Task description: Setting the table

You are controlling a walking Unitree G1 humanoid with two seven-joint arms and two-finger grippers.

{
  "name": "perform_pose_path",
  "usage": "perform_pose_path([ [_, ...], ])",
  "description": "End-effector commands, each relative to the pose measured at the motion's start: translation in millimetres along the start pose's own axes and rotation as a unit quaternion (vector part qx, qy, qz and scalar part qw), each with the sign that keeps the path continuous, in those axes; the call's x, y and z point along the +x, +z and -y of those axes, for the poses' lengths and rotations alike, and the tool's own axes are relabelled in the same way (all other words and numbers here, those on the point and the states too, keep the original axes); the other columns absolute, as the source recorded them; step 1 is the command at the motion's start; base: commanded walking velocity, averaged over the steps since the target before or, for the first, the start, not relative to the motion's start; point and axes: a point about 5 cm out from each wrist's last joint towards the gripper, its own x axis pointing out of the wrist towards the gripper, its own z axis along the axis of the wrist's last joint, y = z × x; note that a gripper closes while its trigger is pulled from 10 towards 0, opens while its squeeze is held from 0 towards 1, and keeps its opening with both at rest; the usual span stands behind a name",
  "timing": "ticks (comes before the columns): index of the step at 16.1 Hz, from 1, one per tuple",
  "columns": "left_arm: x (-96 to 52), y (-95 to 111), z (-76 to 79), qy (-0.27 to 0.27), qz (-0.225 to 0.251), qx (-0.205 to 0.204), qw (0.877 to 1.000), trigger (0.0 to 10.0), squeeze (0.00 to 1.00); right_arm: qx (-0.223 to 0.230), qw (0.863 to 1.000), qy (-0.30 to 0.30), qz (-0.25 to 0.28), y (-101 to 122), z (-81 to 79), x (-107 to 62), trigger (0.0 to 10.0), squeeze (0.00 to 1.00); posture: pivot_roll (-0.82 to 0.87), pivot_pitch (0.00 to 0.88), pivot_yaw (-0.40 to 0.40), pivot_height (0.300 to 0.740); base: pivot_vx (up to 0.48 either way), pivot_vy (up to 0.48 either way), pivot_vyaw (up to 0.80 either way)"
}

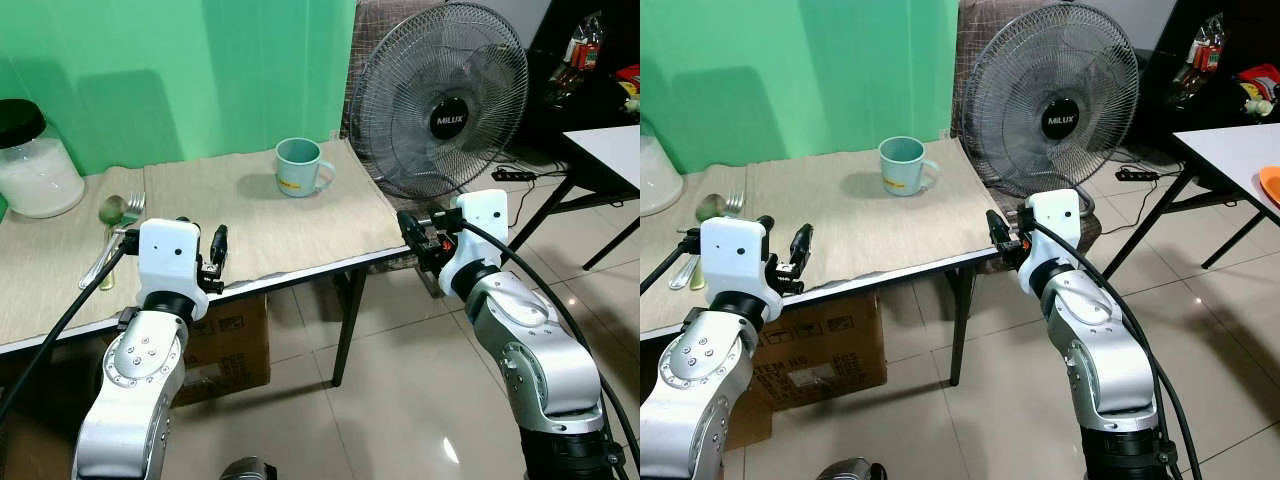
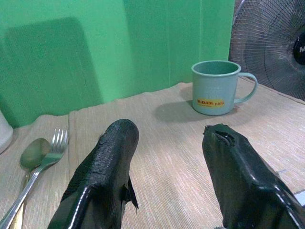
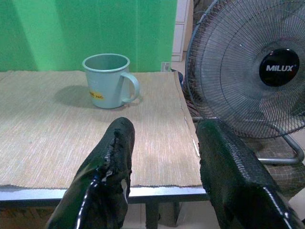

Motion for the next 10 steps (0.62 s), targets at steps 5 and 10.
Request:
perform_pose_path([
  [5,2.4,5,3.9,-0.010,0.010,0.006,1.000,10.0,0.00,0.012,1.000,-0.019,-0.005,2,9.6,0.0,10.0,0.00,0.06,0.000,-0.053,0.740,0.000,0.000,0.00],
  [10,2.7,5,3.1,-0.009,0.009,0.005,1.000,10.0,0.00,0.022,0.999,-0.024,0.001,6,16.3,-0.5,10.0,0.00,0.06,0.000,-0.051,0.740,0.000,0.000,0.00],
])
